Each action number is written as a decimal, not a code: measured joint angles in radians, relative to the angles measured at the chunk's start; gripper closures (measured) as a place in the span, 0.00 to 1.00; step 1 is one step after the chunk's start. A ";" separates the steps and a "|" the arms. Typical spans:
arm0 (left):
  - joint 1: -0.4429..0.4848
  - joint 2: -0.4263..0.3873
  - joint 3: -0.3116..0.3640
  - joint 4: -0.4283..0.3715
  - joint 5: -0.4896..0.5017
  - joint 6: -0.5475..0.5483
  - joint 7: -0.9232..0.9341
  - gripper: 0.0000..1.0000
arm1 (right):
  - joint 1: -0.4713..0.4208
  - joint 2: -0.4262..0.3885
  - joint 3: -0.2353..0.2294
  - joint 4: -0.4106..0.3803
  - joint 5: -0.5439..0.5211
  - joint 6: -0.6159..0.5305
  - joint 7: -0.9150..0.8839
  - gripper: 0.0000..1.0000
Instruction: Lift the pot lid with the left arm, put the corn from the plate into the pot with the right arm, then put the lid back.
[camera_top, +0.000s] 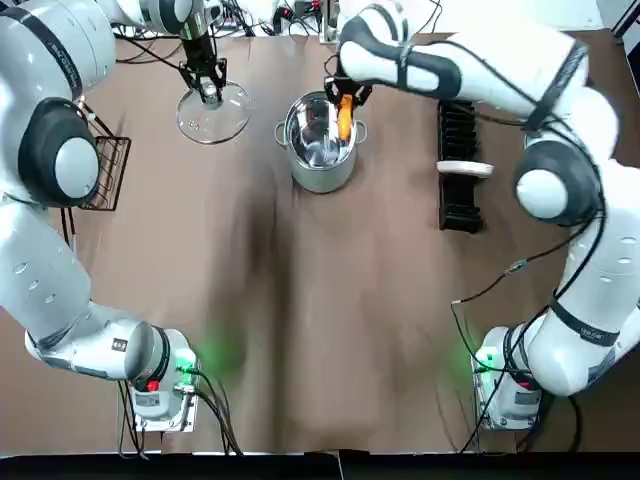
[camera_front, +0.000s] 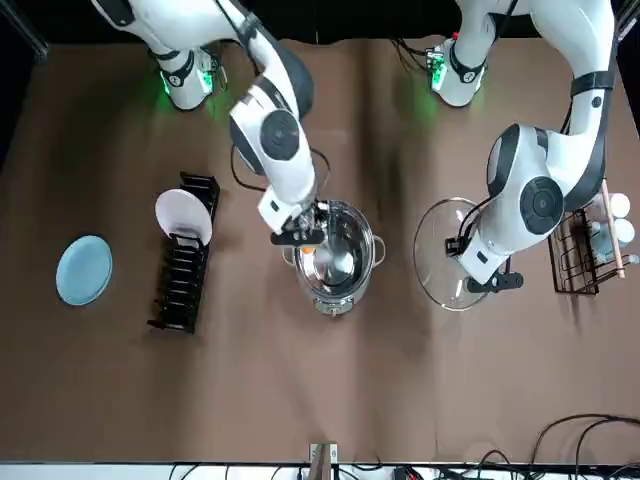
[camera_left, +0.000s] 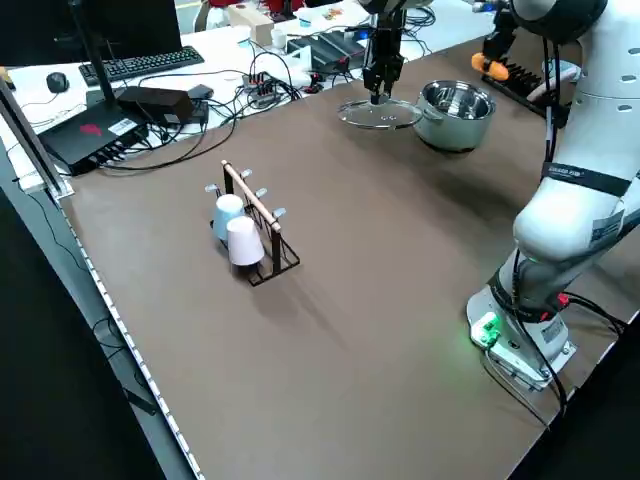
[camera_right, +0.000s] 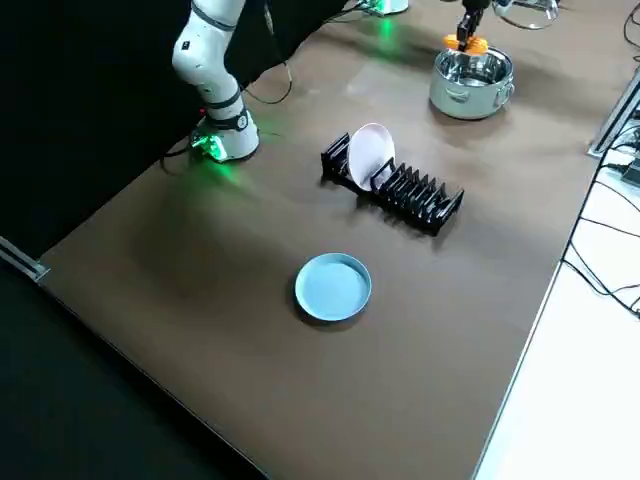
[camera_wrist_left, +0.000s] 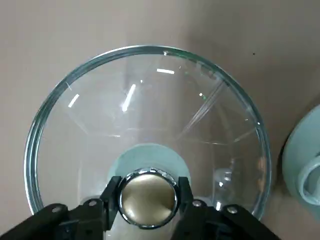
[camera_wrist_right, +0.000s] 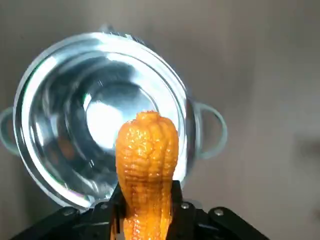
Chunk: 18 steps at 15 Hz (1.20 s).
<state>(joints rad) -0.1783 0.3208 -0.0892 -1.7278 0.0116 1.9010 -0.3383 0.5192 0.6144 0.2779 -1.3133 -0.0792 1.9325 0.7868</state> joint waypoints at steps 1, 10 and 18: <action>-0.003 0.000 0.000 -0.001 0.003 0.000 0.000 0.49 | 0.045 0.028 -0.047 0.017 0.000 0.041 0.008 0.62; 0.000 0.000 -0.004 -0.003 0.027 0.001 0.001 0.49 | 0.223 0.203 -0.205 0.050 -0.001 0.301 0.036 0.62; 0.002 -0.003 -0.004 -0.002 0.027 0.003 0.006 0.49 | 0.228 0.226 -0.210 0.050 -0.006 0.329 0.046 0.62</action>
<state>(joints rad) -0.1765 0.3177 -0.0933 -1.7297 0.0390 1.9035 -0.3320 0.7469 0.8404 0.0681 -1.2632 -0.0851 2.2614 0.8326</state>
